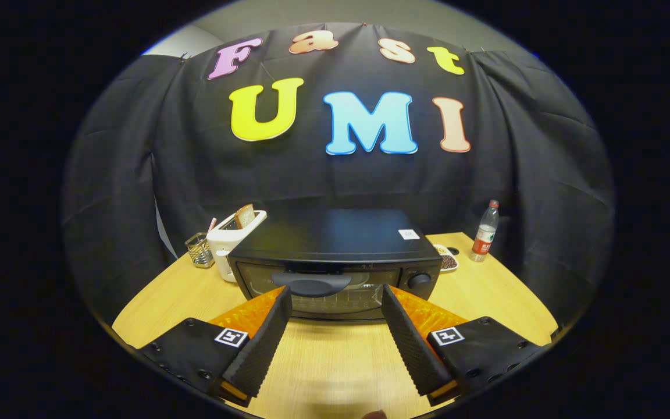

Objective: Open the toaster oven, put the food inside, and close the toaster oven door.

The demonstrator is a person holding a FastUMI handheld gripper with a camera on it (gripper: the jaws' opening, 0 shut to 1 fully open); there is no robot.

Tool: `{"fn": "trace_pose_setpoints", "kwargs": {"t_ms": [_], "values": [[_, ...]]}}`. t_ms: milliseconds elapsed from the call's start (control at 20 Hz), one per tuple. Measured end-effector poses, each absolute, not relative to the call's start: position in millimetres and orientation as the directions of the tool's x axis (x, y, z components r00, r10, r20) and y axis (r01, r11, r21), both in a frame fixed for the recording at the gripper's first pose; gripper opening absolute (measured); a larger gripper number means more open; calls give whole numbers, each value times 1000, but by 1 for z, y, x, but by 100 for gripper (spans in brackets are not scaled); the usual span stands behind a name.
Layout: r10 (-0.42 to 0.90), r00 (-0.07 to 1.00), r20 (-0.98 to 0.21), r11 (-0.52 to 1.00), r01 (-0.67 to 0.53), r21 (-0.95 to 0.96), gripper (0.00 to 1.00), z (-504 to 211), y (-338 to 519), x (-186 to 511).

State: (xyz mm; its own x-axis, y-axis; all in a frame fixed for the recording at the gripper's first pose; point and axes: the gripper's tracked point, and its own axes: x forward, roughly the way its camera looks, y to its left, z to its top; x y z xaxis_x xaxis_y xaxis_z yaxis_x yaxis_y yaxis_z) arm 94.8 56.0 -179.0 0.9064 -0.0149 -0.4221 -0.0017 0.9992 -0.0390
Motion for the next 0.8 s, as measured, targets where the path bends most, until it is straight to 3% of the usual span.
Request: {"fn": "trace_pose_setpoints", "kwargs": {"t_ms": [350,800], "values": [[-10,962,-274,1000,12,5,98,-109,5,48],[-62,973,-222,998,59,-20,98,-66,-76,-6]]}}
